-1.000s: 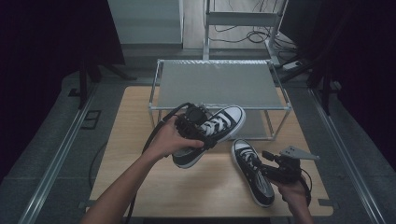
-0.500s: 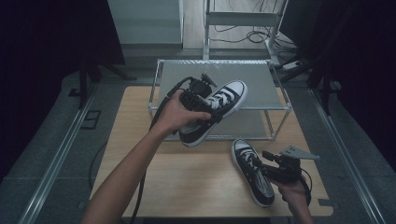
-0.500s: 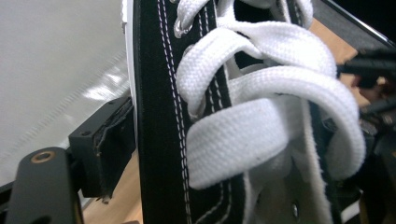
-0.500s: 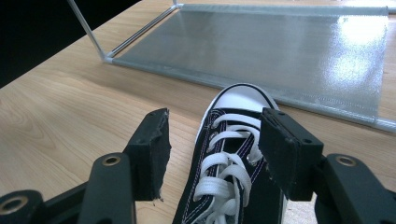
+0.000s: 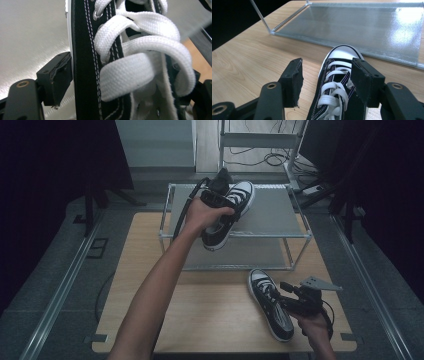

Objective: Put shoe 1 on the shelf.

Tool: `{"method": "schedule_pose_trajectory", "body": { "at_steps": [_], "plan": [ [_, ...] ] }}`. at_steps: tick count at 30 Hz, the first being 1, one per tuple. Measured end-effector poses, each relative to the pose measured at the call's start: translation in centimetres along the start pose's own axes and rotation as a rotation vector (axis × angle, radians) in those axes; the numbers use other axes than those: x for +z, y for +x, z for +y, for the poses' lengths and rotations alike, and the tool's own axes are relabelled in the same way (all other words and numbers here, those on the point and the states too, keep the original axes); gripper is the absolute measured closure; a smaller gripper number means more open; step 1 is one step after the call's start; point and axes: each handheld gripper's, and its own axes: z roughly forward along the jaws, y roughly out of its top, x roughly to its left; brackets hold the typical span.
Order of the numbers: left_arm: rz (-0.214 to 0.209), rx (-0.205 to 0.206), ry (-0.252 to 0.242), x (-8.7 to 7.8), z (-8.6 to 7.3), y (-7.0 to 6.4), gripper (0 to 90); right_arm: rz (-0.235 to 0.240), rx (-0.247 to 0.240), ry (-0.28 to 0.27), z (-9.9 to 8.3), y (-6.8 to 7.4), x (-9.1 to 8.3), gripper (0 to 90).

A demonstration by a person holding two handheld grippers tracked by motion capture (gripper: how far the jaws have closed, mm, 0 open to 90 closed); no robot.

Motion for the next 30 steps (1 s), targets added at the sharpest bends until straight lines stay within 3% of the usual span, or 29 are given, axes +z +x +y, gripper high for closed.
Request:
{"method": "schedule_pose_trajectory", "body": {
  "at_steps": [2, 10, 13, 18, 30],
  "plan": [
    [0.029, -0.029, 0.003, 0.6, 0.7, 0.1, 18.0, 0.001, 0.003, -0.005, 0.1, -0.1, -0.2, 43.2],
    [0.082, -0.138, 0.006, 1.6, 3.0, 1.2, 18.0, -0.003, 0.028, -0.038, 0.3, -0.8, -1.0, 43.3],
    [0.118, -0.224, -0.034, 1.7, 3.8, 1.8, 18.0, 0.007, 0.029, -0.047, 0.3, -0.9, -1.1, 43.3],
    [0.115, -0.275, -0.034, 1.9, 4.4, 2.2, 17.7, 0.016, 0.031, -0.046, 0.3, -0.9, -1.2, 43.3],
    [0.179, -0.367, -0.004, 3.9, 5.7, 3.1, 17.3, 0.018, 0.025, -0.064, 0.6, -0.6, -1.6, 43.3]
  ]
}}
